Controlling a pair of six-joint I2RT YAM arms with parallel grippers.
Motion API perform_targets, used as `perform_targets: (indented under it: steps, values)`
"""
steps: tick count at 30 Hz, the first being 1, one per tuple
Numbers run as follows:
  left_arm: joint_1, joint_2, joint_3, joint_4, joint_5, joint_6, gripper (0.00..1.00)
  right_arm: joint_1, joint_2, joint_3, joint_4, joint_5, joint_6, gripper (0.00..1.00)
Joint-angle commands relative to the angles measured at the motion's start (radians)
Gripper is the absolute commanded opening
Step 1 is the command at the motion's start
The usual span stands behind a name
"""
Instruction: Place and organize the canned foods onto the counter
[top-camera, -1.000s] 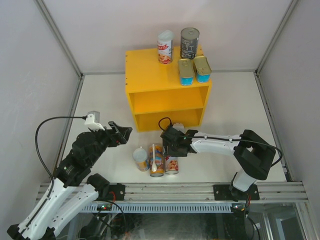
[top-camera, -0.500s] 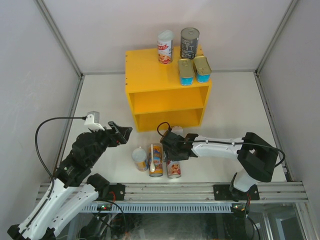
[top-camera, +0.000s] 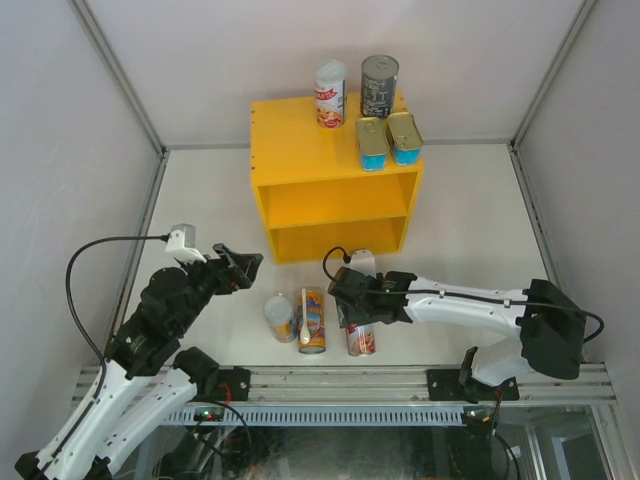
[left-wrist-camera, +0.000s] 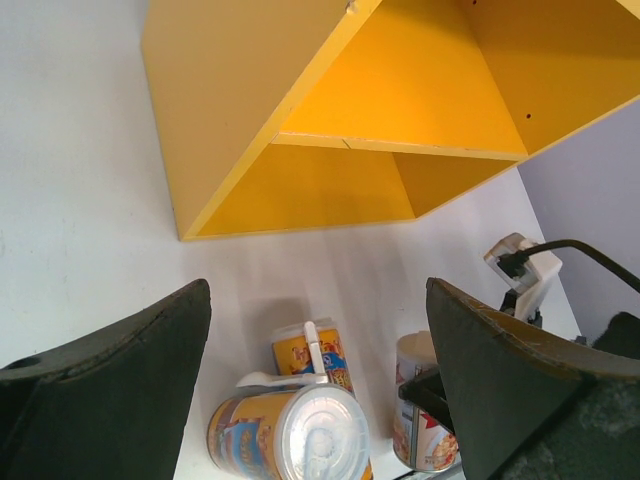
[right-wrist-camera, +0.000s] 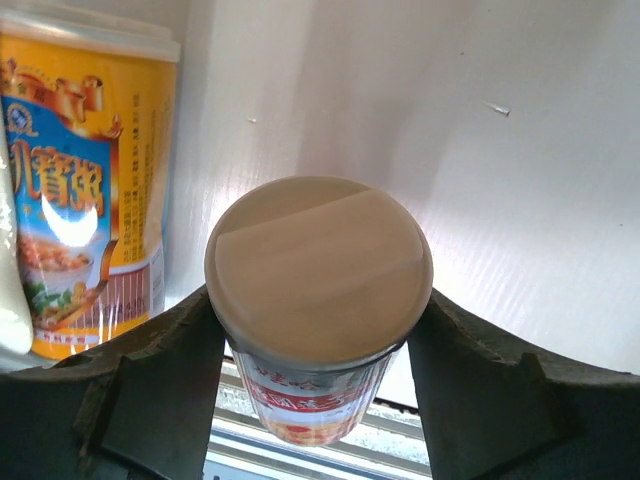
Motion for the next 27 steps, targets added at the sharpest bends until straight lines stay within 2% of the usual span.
perform_targets:
  steps: [1, 20, 27]
  values:
    - [0.006, -0.012, 0.006, 0.021, -0.012, -0.018, 0.91, 0.037, -0.080, 0.053, 0.007, 0.070, -0.027, 0.00]
    - [0.005, -0.003, -0.020, 0.050, -0.021, -0.057, 0.91, 0.120, -0.148, 0.107, -0.054, 0.158, -0.063, 0.00]
    - [0.006, 0.036, -0.005, 0.059, -0.013, -0.053, 0.91, 0.184, -0.197, 0.123, -0.113, 0.248, -0.051, 0.00]
